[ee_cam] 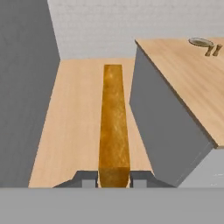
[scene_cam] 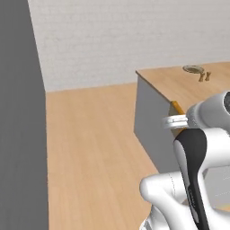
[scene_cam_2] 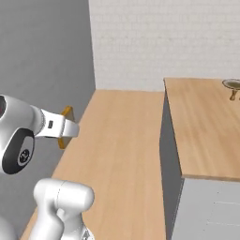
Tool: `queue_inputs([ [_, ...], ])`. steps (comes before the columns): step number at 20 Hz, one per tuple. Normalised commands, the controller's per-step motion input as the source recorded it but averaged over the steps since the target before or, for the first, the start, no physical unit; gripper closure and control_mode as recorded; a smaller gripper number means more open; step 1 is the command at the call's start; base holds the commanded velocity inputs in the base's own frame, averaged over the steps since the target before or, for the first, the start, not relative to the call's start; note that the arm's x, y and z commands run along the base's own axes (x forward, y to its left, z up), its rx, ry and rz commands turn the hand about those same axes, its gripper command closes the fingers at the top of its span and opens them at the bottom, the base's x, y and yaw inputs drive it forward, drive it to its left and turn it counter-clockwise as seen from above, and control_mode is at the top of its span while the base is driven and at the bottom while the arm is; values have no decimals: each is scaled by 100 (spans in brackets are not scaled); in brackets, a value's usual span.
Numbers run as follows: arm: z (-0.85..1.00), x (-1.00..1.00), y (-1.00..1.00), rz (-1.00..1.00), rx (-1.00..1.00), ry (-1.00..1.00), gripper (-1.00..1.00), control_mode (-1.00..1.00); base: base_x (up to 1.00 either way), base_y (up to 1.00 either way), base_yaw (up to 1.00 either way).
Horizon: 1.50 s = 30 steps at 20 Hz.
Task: Start the toaster. Once the lever pops up, take the bread to the plate on the dining counter.
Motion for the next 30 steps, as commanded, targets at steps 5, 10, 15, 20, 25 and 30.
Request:
queue_inputs([
  [5,0,0,0,0,0,0,100,100,97,10,-16],
  [10,0,0,0,0,0,0,100,100,100,6,4],
  [15,0,0,0,0,0,0,100,100,100,17,13],
  [20,0,0,0,0,0,0,100,100,100,16,13],
  [25,0,0,0,0,0,0,100,100,100,9,11],
  [30,0,0,0,0,0,0,100,100,100,3,6],
])
